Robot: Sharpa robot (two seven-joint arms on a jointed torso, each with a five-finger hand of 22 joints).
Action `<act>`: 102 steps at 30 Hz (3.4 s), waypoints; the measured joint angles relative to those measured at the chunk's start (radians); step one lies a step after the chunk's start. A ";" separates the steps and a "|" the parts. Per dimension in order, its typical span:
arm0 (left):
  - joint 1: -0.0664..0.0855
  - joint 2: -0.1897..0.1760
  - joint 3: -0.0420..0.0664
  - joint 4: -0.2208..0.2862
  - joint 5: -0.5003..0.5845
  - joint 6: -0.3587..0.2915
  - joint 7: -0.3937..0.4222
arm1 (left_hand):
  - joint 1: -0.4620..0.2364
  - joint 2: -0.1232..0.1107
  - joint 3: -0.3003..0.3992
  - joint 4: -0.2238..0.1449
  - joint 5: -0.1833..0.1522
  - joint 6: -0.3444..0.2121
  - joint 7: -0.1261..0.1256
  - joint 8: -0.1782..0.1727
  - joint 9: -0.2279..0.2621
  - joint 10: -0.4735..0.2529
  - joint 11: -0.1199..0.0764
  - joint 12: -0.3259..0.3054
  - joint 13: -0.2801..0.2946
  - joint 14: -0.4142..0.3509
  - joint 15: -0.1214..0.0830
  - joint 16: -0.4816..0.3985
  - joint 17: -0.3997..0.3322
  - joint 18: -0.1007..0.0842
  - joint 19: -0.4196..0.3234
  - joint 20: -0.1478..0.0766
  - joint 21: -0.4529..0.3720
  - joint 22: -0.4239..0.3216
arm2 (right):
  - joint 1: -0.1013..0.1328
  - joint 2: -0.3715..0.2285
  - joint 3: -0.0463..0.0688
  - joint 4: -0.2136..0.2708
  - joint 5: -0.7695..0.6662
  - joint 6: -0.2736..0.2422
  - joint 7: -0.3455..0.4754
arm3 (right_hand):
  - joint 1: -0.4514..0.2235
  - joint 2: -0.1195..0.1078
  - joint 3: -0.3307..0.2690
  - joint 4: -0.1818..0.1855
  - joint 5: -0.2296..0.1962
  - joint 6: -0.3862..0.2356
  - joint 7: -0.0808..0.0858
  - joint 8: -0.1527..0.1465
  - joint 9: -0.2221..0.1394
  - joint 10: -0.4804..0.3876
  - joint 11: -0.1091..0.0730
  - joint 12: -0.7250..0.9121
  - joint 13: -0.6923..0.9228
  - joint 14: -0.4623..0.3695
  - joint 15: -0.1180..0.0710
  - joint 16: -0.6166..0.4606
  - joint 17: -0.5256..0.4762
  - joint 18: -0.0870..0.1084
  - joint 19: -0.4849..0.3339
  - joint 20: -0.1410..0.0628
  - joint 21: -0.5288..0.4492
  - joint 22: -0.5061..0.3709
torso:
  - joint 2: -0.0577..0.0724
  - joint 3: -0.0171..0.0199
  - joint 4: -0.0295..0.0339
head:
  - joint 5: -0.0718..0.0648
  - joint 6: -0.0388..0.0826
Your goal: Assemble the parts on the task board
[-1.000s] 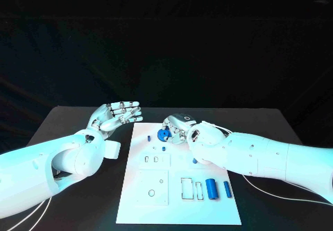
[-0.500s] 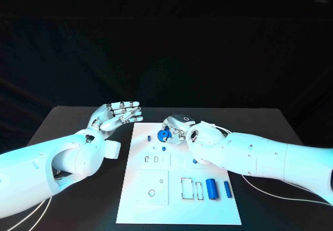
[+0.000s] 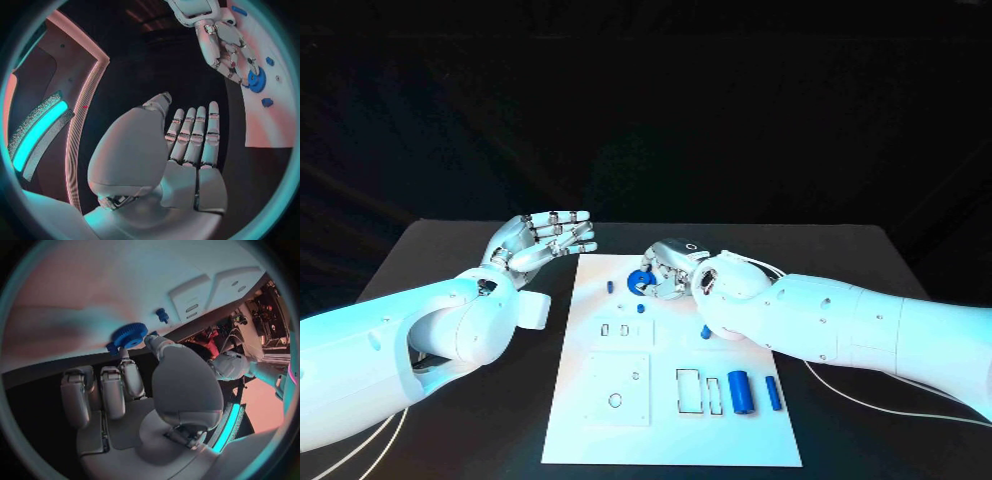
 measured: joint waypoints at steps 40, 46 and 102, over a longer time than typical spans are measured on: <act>0.000 -0.012 0.000 -0.016 0.000 0.001 -0.001 | -0.004 -0.004 0.000 0.000 0.000 0.000 0.000 -0.004 -0.001 -0.004 0.004 0.000 0.000 -0.004 0.004 -0.004 0.000 0.000 0.000 0.000 0.000 -0.002 | 0.067 -0.397 0.003 0.247 0.189 -0.046 0.135 | 0.138 -0.042 -0.122 -0.094 -0.119 -0.001 0.004 -0.009 -0.019 -0.009 0.002 -0.007 0.001 0.000 0.000 0.000 0.001 0.000 0.000 0.000 -0.024 0.000 | -0.012 0.0124 -0.0267 | 0.014 0.009; 0.000 -0.010 0.000 -0.019 0.000 0.001 -0.001 | -0.004 -0.004 0.000 0.000 0.000 0.000 0.000 -0.004 -0.001 -0.004 0.004 0.000 0.000 -0.004 0.003 -0.004 0.000 0.000 0.000 0.000 0.000 -0.002 | 0.063 -0.456 0.001 0.237 0.236 -0.013 0.189 | 0.201 -0.032 -0.167 -0.107 -0.120 -0.003 0.006 -0.013 -0.023 -0.019 0.000 -0.017 0.001 0.000 0.000 0.000 0.000 0.000 0.000 0.000 -0.030 -0.001 | -0.015 0.0183 -0.0353 | 0.014 0.005; -0.002 0.002 -0.001 -0.034 -0.001 0.010 -0.001 | -0.004 -0.004 0.003 -0.003 0.000 0.000 0.000 -0.004 0.000 -0.004 0.003 0.000 0.000 -0.003 0.003 -0.004 0.000 0.000 0.000 0.000 0.000 -0.003 | -0.020 -0.381 -0.001 0.056 0.333 0.044 0.243 | 0.260 0.019 -0.064 -0.098 -0.163 0.027 -0.002 -0.017 -0.038 0.004 -0.010 0.003 0.000 0.000 0.000 0.004 0.000 0.000 0.000 0.000 -0.014 0.000 | -0.020 0.0221 -0.0425 | 0.019 -0.004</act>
